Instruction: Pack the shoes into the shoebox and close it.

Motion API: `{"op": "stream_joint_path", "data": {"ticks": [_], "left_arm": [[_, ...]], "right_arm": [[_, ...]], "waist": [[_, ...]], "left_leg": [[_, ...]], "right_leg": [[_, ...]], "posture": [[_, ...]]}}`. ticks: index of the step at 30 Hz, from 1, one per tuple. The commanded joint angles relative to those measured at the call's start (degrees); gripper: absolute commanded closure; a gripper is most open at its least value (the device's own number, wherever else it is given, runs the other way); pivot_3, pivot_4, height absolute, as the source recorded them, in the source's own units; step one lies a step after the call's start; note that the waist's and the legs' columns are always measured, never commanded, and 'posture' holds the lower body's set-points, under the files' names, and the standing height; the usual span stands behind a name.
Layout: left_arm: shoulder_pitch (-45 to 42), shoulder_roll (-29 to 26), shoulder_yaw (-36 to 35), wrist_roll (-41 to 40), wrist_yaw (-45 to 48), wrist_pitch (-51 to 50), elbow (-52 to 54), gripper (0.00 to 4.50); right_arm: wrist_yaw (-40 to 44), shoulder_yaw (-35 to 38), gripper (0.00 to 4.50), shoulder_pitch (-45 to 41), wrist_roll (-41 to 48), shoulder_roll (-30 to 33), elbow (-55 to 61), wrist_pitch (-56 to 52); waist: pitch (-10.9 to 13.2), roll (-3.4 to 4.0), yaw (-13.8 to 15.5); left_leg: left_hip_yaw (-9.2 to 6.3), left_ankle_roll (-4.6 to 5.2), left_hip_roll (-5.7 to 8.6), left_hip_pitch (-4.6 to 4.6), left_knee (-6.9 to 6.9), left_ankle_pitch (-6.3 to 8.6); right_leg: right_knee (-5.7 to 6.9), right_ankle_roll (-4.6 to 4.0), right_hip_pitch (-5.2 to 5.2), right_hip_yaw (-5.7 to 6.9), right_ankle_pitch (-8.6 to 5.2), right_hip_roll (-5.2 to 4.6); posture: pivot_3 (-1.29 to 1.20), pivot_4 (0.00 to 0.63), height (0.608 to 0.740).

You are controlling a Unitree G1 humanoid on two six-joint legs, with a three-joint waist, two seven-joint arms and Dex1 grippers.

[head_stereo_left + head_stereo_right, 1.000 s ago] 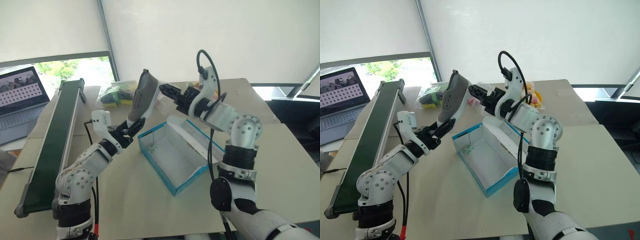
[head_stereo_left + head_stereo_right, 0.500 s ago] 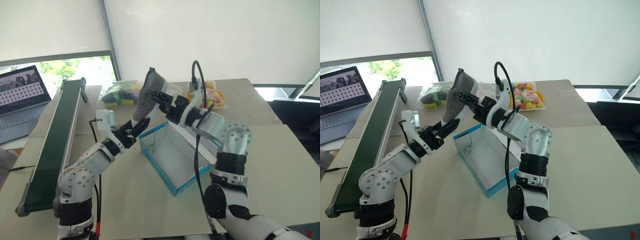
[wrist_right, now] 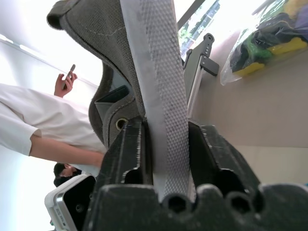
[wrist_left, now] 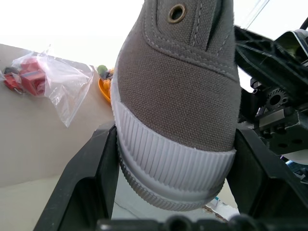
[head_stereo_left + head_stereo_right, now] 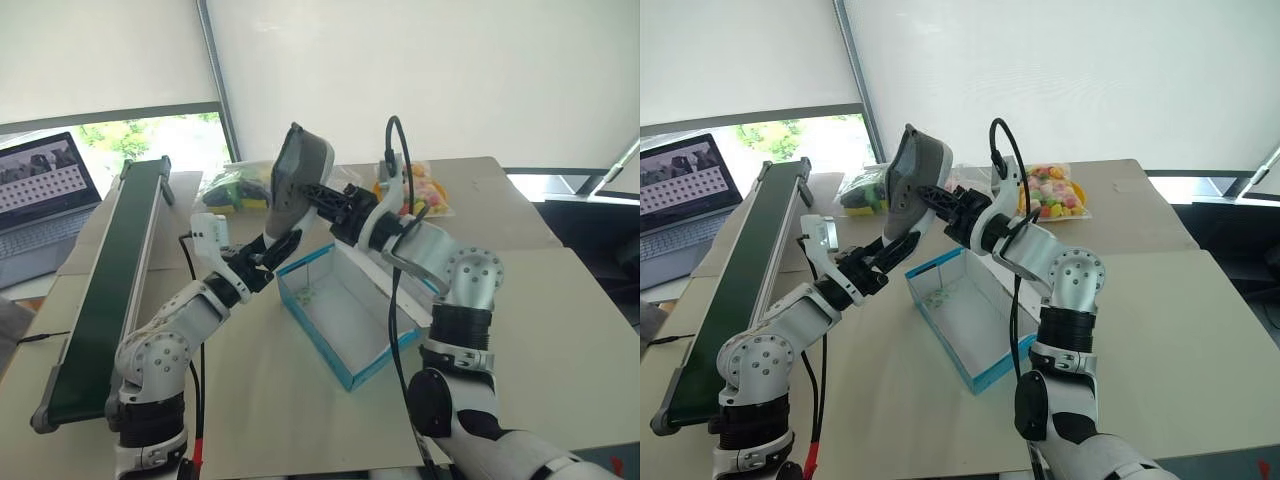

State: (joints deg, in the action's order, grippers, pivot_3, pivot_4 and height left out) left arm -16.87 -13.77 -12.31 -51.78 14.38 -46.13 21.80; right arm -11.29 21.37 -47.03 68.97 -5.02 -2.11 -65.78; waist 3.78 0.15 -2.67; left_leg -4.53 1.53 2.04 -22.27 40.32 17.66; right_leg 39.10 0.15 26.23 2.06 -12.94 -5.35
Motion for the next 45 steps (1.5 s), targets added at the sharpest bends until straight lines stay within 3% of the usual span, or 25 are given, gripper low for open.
{"op": "stream_joint_path", "data": {"ticks": [1, 6, 8, 11, 15, 22, 25, 31, 33, 40, 45], "left_arm": [[-0.46, -0.67, 0.96, 0.18, 0.35, 0.38, 1.13, 1.68], [-0.07, -2.31, 3.34, 3.52, 1.37, 1.52, 1.00, 1.68], [0.03, -2.62, 3.99, 4.32, 2.03, 2.50, 1.07, 0.88], [-0.01, -3.20, 5.01, 6.02, 2.14, 3.19, 1.08, 0.06], [1.01, -3.93, 5.29, 7.28, 2.46, 2.98, 1.53, 0.06], [5.18, -8.24, 6.15, 7.85, 6.80, 2.44, 3.41, 0.06], [6.12, -10.34, 6.63, 7.98, 8.94, 2.25, 3.87, 0.06], [7.91, -14.85, 10.49, 11.77, 13.52, 3.52, 5.20, 0.06], [8.22, -15.29, 10.60, 12.16, 14.12, 3.81, 5.48, 0.06], [9.19, -14.85, 11.12, 13.52, 14.13, 4.10, 6.93, 0.06], [10.05, -14.13, 11.31, 14.08, 13.72, 4.07, 8.36, 0.06]], "right_arm": [[1.82, -1.42, 3.98, -1.88, 4.21, -1.88, 2.28, 1.29], [1.22, -1.29, 3.98, -2.38, 4.31, -1.76, 2.50, 2.21], [0.43, -0.99, 4.00, -2.46, 4.25, -1.90, 2.70, 2.85], [-1.02, -0.34, 4.00, -2.73, 3.95, -2.13, 2.59, 4.62], [-1.88, 0.10, 4.00, -3.79, 2.54, 0.86, 2.31, 8.08], [10.82, -9.29, 4.00, -8.18, -3.65, 21.77, 2.18, -3.12], [26.30, -23.08, 4.00, -9.81, -8.55, 36.95, 7.32, -9.61], [42.83, -40.00, 4.00, -6.98, -17.48, 48.68, 11.40, -9.41], [45.70, -43.30, 4.00, -5.76, -20.62, 49.69, 10.63, -8.02], [51.14, -52.46, 4.00, -3.96, -35.97, 47.30, -0.95, 1.37], [53.48, -52.32, 4.00, -5.92, -42.42, 42.03, -10.86, 5.11]], "waist": [[0.00, 0.00, -0.02], [0.00, 0.01, 0.01], [0.00, 0.01, 0.02], [0.02, 0.04, 0.00], [0.03, 0.07, 0.01], [0.16, 0.26, 0.10], [0.20, 0.33, 0.17], [0.27, 0.26, -0.01], [0.31, 0.19, 0.16], [0.38, 0.13, 0.89], [0.38, 0.13, 1.56]], "left_leg": [[0.00, 0.00, 0.00, 0.01, 0.00, 0.00], [-0.01, -0.03, 0.00, 0.01, 0.00, -0.01], [0.00, -0.03, 0.01, 0.01, 0.00, -0.02], [-0.01, -0.02, 0.03, 0.00, 0.00, -0.01], [-0.01, -0.01, 0.04, 0.00, 0.01, -0.01], [0.01, 0.31, 0.06, -0.01, 0.08, 0.18], [0.07, 0.38, 0.07, -0.08, 0.11, 0.22], [0.11, 0.85, -0.02, -0.16, -0.10, 0.48], [0.11, 1.01, -0.01, 0.25, -0.12, 0.58], [0.00, 0.43, 0.02, 0.59, -0.29, 0.24], [0.08, -0.12, 0.11, 0.61, -0.39, -0.07]], "right_leg": [[0.00, 0.00, 0.00, 0.00, 0.00, 0.01], [0.00, 0.00, 0.00, 0.00, 0.00, 0.01], [0.00, 0.00, 0.00, 0.00, 0.00, 0.00], [0.00, 0.00, 0.00, -0.01, 0.00, -0.02], [0.00, 0.00, 0.01, -0.02, 0.00, -0.01], [-0.03, 0.00, -0.04, 0.03, -0.01, -0.02], [-0.24, 0.00, -0.09, 0.09, -0.07, -0.02], [-1.18, 0.11, -0.69, 0.10, -0.49, -0.12], [-1.22, 0.26, -1.19, 0.09, -0.98, -0.32], [-1.30, 0.26, -1.16, 0.09, -0.97, -0.74], [-1.32, 0.30, -1.13, 0.08, -0.96, -0.85]], "posture": [[0.00, 0.150, 0.640], [0.00, 0.150, 0.640], [0.00, 0.150, 0.640], [0.00, 0.150, 0.640], [0.00, 0.150, 0.640], [0.00, 0.150, 0.640], [0.00, 0.150, 0.640], [0.00, 0.150, 0.640], [0.00, 0.150, 0.640], [0.00, 0.150, 0.640], [0.00, 0.150, 0.640]]}}
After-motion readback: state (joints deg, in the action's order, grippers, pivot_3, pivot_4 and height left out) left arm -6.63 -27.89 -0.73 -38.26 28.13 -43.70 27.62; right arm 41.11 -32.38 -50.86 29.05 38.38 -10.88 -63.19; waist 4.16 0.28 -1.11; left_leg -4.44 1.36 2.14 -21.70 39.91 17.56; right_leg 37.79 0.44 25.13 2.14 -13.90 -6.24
